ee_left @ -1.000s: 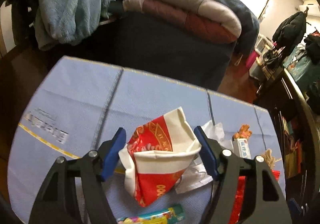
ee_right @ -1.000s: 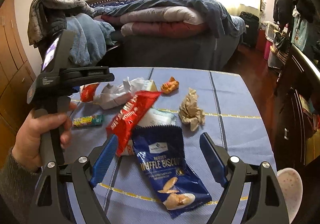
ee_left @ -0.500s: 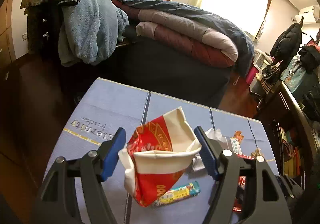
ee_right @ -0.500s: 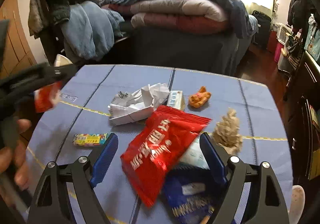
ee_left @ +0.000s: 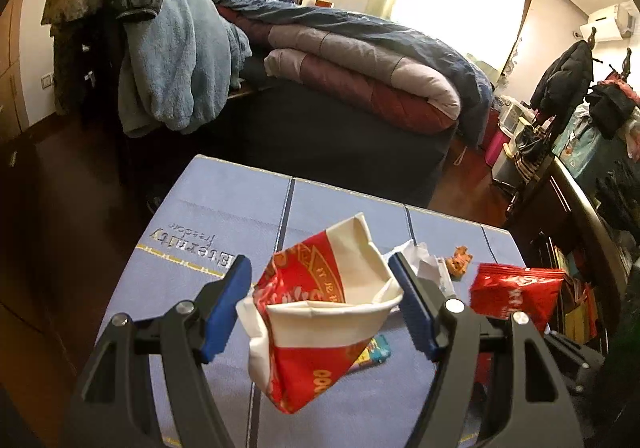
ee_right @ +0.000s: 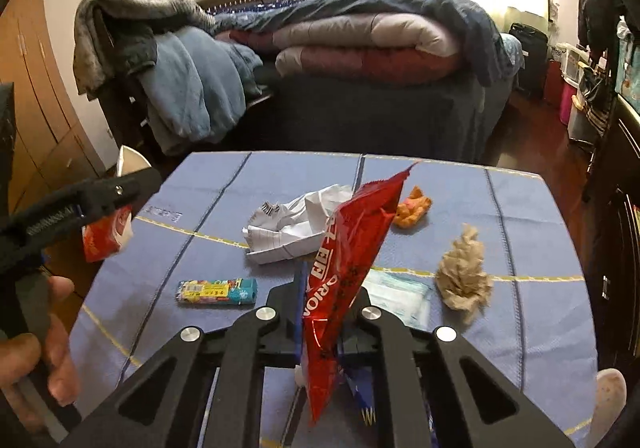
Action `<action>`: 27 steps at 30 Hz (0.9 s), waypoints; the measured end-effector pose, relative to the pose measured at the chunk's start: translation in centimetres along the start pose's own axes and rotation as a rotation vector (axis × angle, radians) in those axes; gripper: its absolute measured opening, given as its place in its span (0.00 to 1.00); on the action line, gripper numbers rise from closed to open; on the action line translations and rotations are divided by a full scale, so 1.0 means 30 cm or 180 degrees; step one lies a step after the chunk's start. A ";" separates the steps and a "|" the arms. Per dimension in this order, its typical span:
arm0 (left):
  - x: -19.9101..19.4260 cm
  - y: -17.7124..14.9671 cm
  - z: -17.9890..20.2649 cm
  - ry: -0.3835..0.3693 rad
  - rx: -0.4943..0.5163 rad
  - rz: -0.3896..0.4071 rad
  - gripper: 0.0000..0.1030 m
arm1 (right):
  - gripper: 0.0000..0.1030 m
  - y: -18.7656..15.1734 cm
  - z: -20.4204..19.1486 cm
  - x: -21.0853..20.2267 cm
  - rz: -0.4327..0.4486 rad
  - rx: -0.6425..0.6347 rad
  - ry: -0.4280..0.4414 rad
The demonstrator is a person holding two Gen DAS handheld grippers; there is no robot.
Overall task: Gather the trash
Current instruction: 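Grasp the red chip bag with the right tool, then carry cup and chip bag to the bin and release both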
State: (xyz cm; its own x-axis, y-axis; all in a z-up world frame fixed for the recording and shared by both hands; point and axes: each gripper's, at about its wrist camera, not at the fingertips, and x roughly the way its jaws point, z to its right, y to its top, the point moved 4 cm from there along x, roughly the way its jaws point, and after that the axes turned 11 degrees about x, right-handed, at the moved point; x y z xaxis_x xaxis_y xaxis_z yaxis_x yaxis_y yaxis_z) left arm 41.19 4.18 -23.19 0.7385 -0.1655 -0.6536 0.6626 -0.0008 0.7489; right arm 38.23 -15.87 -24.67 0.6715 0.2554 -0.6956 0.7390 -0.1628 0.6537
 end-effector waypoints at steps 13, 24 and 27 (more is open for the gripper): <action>-0.159 -0.085 0.279 -0.0383 0.0322 0.0018 0.69 | 0.11 -0.099 0.142 -0.268 0.0112 0.0171 -0.0147; -0.241 -0.197 0.692 -0.1000 0.0801 -0.0054 0.69 | 0.11 -0.248 0.407 -0.543 0.0363 0.0528 -0.0616; -0.262 -0.221 0.832 -0.1172 0.0965 -0.0045 0.69 | 0.11 -0.281 0.502 -0.616 0.0424 0.0678 -0.0764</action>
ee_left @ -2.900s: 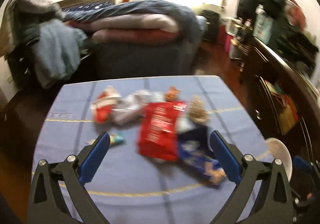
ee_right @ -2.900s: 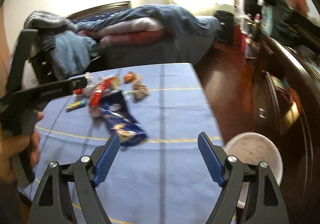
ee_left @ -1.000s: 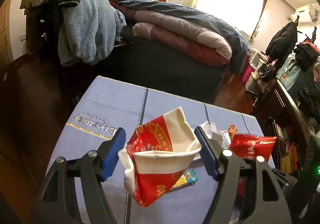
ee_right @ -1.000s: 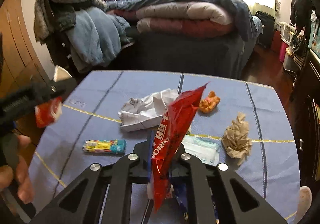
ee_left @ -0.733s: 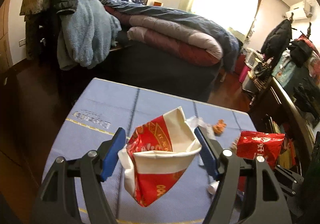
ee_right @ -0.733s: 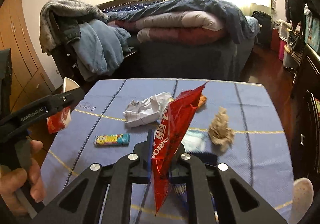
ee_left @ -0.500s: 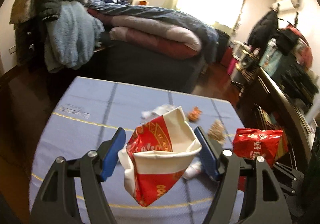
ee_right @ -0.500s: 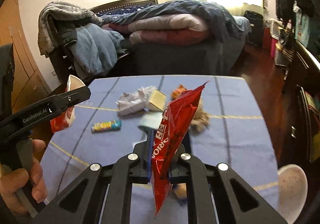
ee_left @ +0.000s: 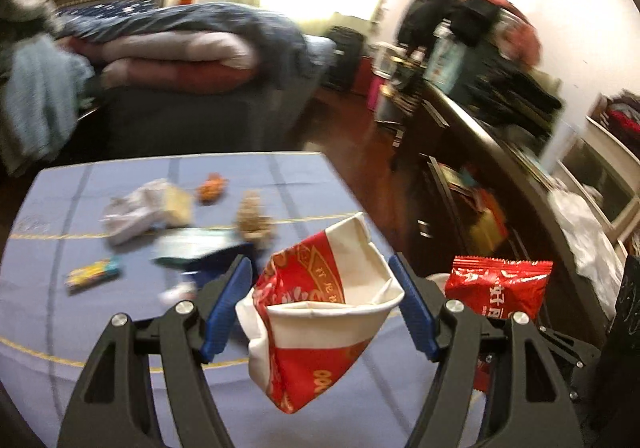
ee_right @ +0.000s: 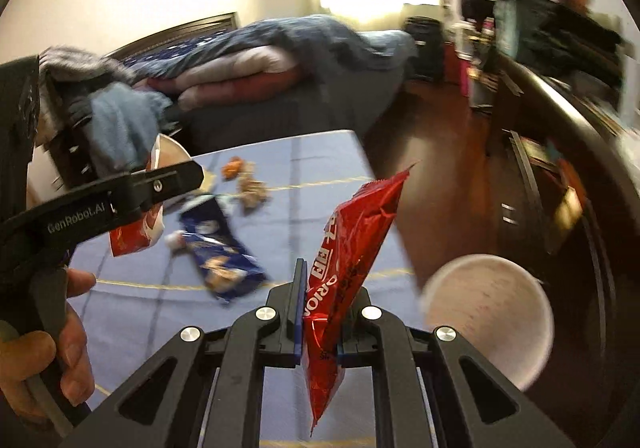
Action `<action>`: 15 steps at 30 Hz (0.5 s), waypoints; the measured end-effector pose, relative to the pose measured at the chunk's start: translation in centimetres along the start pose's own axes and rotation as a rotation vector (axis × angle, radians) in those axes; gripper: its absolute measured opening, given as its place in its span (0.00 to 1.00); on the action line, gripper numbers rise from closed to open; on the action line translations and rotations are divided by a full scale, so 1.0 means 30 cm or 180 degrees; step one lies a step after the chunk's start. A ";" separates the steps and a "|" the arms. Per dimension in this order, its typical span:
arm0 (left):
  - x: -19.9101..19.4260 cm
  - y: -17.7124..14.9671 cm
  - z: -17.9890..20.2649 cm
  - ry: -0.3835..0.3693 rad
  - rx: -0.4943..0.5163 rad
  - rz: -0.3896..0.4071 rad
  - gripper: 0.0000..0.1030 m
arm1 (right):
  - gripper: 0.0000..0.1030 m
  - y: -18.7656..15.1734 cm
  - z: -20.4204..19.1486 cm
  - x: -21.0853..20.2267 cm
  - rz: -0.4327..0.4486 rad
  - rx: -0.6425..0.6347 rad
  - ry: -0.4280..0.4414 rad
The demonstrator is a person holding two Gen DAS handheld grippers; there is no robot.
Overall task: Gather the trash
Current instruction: 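Carry cup and chip bag to the bin and release both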
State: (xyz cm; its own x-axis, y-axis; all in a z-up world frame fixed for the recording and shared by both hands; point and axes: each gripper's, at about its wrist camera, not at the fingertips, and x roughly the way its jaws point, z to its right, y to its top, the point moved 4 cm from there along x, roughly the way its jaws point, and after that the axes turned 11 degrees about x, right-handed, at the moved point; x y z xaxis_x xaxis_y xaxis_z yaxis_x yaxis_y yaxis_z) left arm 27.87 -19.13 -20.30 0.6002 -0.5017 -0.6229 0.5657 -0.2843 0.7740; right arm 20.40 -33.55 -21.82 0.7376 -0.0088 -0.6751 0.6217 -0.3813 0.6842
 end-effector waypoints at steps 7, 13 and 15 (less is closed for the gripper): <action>0.113 0.040 0.328 -0.0472 0.0363 -0.0091 0.69 | 0.11 -0.006 0.249 -0.094 0.0145 0.0317 -0.0375; 0.217 0.059 0.561 -0.0777 0.0639 -0.0209 0.69 | 0.11 -0.021 0.426 -0.122 0.0174 0.0551 -0.0611; 0.249 0.056 0.614 -0.0827 0.0710 -0.0251 0.69 | 0.11 -0.032 0.467 -0.126 0.0175 0.0606 -0.0676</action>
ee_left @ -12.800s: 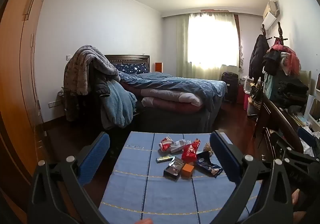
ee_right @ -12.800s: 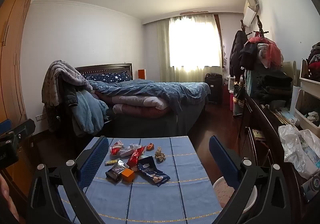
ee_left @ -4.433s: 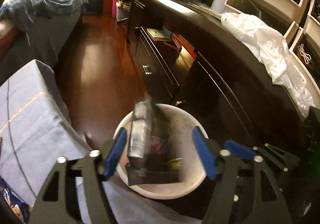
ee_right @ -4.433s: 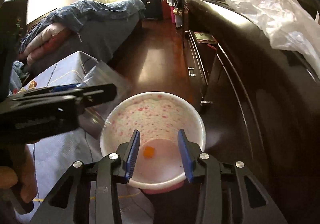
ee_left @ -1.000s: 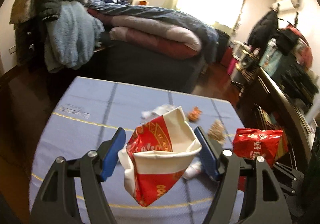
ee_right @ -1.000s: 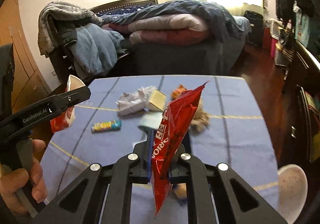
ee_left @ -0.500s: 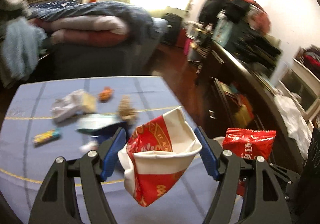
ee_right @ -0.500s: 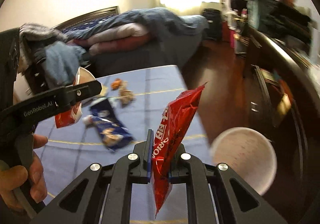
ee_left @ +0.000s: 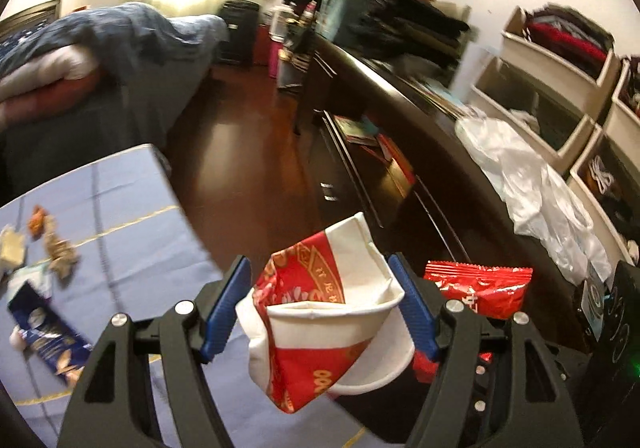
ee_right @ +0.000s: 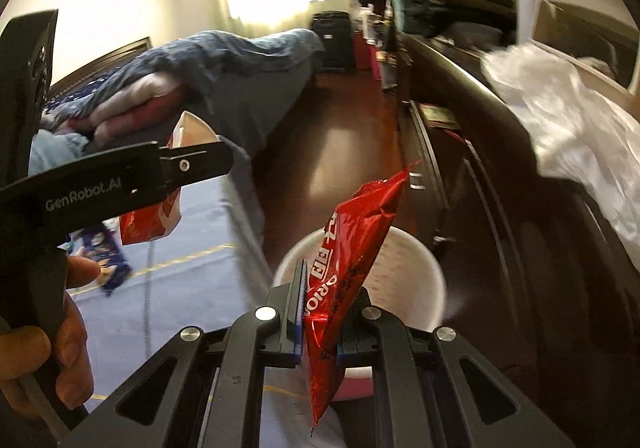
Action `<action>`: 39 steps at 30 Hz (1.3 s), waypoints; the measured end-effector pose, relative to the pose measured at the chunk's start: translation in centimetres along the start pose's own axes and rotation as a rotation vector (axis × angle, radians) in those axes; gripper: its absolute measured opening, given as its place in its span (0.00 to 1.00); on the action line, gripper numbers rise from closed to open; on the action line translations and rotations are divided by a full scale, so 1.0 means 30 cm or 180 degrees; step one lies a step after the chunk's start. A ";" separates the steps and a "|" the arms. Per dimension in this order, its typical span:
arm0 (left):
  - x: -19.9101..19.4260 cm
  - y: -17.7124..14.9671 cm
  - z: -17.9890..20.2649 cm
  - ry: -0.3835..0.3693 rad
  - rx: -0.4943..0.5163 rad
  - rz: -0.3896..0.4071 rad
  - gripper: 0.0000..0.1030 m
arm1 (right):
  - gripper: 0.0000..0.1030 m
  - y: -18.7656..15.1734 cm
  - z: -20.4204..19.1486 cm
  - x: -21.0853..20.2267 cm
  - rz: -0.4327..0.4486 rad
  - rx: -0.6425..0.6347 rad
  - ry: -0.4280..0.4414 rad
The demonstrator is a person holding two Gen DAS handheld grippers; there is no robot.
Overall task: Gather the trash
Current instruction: 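Carry cup and chip bag to the bin and release both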
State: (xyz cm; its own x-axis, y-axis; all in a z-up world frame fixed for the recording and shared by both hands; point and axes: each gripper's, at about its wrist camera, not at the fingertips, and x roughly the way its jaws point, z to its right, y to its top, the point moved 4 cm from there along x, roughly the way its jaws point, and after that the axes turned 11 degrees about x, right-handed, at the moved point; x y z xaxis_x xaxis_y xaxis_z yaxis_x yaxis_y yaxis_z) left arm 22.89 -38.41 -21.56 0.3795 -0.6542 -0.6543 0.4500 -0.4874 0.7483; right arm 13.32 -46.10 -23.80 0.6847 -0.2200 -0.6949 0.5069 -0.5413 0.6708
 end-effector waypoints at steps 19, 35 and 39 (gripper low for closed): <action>0.362 0.043 0.073 -0.0253 0.0051 -0.0432 0.69 | 0.12 0.013 0.179 0.213 -0.0153 0.0268 -0.0171; 0.426 0.063 0.030 -0.0280 -0.0008 -0.0478 0.73 | 0.20 0.001 0.174 0.295 -0.0254 0.0216 -0.0141; 0.407 0.071 0.012 -0.0236 -0.0040 -0.0441 0.75 | 0.23 -0.001 0.165 0.285 -0.0253 0.0204 -0.0127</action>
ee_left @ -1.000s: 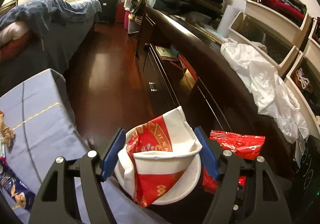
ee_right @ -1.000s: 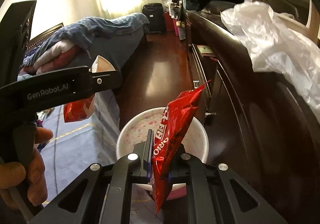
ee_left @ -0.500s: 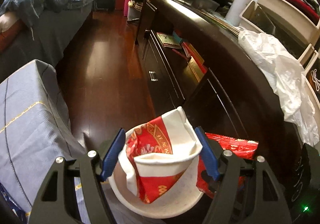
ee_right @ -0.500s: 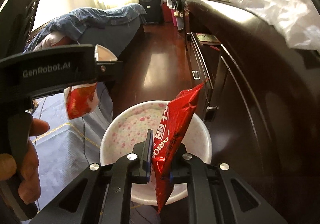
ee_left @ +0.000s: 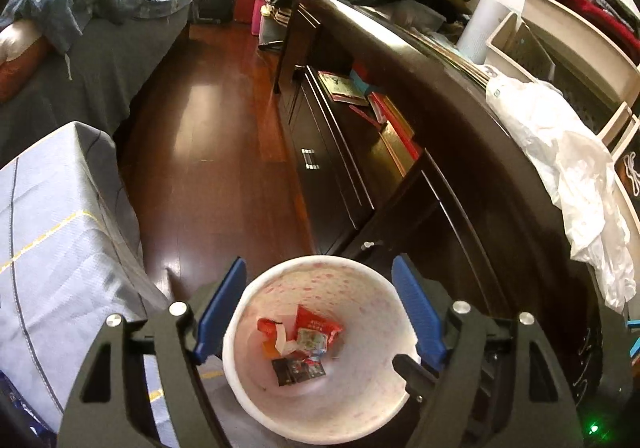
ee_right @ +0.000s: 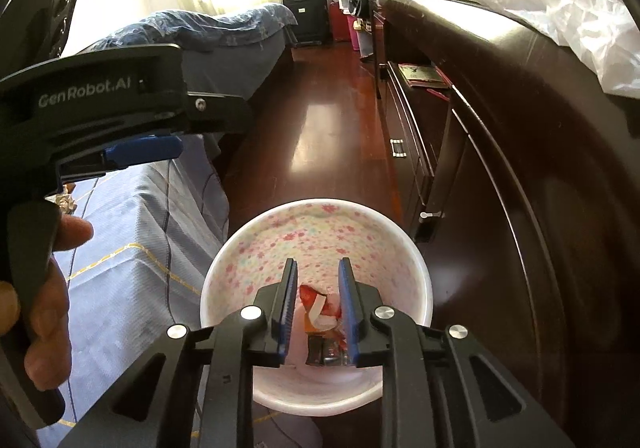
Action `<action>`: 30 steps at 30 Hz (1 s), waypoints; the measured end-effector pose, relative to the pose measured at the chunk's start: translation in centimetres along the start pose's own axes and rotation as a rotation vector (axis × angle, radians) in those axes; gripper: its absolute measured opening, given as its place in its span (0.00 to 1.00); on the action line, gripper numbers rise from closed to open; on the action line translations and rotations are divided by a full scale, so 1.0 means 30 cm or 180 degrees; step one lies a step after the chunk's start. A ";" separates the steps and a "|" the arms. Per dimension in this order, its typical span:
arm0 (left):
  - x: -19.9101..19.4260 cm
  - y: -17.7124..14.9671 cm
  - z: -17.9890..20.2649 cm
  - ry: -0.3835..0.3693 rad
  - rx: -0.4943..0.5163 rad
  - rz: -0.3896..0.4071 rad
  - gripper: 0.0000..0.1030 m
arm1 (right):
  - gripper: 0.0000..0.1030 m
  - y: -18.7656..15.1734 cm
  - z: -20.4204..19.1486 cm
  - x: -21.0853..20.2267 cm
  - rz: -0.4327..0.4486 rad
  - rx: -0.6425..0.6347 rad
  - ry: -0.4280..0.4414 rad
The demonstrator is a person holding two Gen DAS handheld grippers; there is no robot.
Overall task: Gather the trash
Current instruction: 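Carry cup and chip bag to the bin and release both, then grasp the white paper with the left tool while the right tool grasps the blue biscuit bag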
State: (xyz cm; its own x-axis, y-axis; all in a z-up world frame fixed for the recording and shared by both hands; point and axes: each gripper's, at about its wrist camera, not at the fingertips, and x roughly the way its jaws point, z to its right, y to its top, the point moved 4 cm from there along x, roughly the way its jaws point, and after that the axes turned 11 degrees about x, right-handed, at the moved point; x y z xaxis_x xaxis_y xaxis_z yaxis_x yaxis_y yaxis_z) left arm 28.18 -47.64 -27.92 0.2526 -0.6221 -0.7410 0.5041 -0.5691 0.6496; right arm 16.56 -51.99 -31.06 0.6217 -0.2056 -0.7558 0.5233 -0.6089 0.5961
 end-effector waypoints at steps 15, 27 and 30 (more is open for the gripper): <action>-0.346 -0.111 -0.279 0.0867 -0.0400 0.0299 0.97 | 0.68 -0.025 -0.226 -0.151 0.0092 -0.0356 0.0333; -0.781 -0.396 -0.810 0.1900 -0.1143 0.0325 0.97 | 0.81 -0.148 -0.694 -0.228 -0.0046 -0.0997 0.1092; -0.801 -0.441 -0.943 0.1964 -0.1226 0.0227 0.97 | 0.81 -0.182 -0.778 -0.209 -0.0120 -0.1133 0.1174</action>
State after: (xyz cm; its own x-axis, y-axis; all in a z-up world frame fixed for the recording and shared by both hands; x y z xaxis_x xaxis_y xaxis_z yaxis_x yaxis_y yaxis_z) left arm 38.81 -9.95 -23.53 0.6579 -0.1697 -0.7337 0.6950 -0.2383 0.6784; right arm 23.42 -29.49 -23.25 0.7292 0.1345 -0.6709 0.6754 -0.2990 0.6741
